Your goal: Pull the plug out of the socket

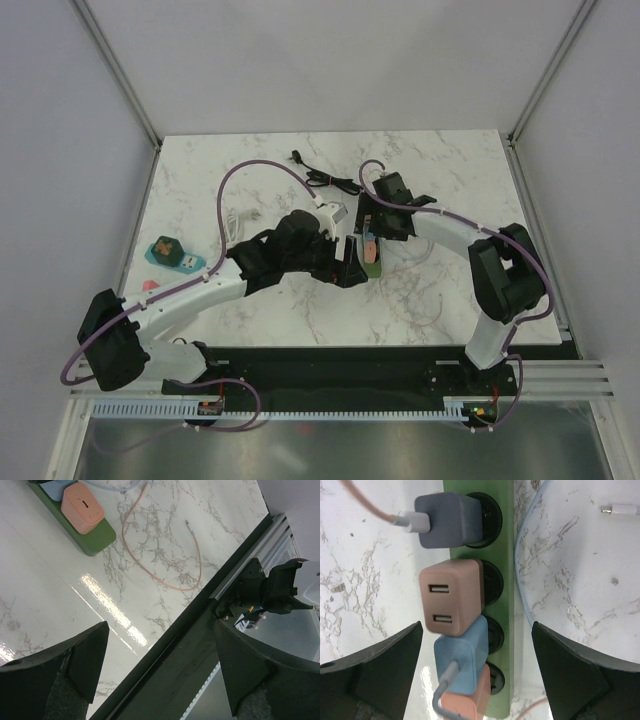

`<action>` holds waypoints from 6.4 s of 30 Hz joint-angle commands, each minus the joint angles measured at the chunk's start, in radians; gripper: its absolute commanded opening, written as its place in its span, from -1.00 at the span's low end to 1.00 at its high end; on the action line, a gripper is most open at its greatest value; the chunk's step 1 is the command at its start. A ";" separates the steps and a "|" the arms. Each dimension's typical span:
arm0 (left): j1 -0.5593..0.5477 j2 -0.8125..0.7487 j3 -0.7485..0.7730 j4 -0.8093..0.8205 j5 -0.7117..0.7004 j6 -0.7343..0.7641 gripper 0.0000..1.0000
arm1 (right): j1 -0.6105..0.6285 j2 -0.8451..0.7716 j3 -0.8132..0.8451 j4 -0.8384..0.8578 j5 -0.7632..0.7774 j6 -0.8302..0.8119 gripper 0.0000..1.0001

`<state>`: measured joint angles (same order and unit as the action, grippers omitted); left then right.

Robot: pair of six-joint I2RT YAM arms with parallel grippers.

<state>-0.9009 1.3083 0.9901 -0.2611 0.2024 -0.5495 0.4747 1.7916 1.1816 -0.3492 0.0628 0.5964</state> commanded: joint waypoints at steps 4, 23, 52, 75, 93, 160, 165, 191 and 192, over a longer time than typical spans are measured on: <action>-0.004 0.025 0.058 -0.023 -0.038 0.040 0.79 | -0.002 -0.161 0.108 -0.105 0.028 -0.099 0.96; -0.029 0.413 0.338 -0.104 -0.247 0.011 0.44 | -0.088 -0.771 -0.349 -0.110 0.030 -0.109 0.84; -0.012 0.698 0.570 -0.156 -0.380 0.094 -0.12 | -0.110 -0.686 -0.723 0.426 -0.270 0.065 -0.24; 0.008 0.684 0.525 -0.162 -0.331 0.100 -0.18 | -0.166 -0.331 -0.743 0.770 -0.425 0.105 -0.31; 0.008 0.724 0.581 -0.230 -0.324 0.094 -0.67 | -0.101 -0.281 -0.760 0.693 -0.305 0.080 -0.45; -0.081 0.704 0.843 -0.546 -0.438 0.141 -0.96 | -0.024 -0.159 -0.725 0.553 -0.141 0.187 -0.59; -0.015 0.671 0.805 -0.482 -0.113 0.097 -0.96 | -0.024 -0.161 -0.725 0.552 -0.141 0.187 -0.59; -0.006 0.629 0.796 -0.526 -0.261 0.149 -0.96 | -0.024 -0.261 -0.729 0.518 -0.170 0.163 -0.44; 0.003 0.629 0.791 -0.514 -0.220 0.137 -0.96 | -0.024 -0.287 -0.728 0.504 -0.173 0.152 -0.40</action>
<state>-0.9089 2.0247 1.6901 -0.7845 -0.1295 -0.4179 0.4648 1.4990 0.4900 0.3443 -0.2508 0.8352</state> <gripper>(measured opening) 0.350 0.289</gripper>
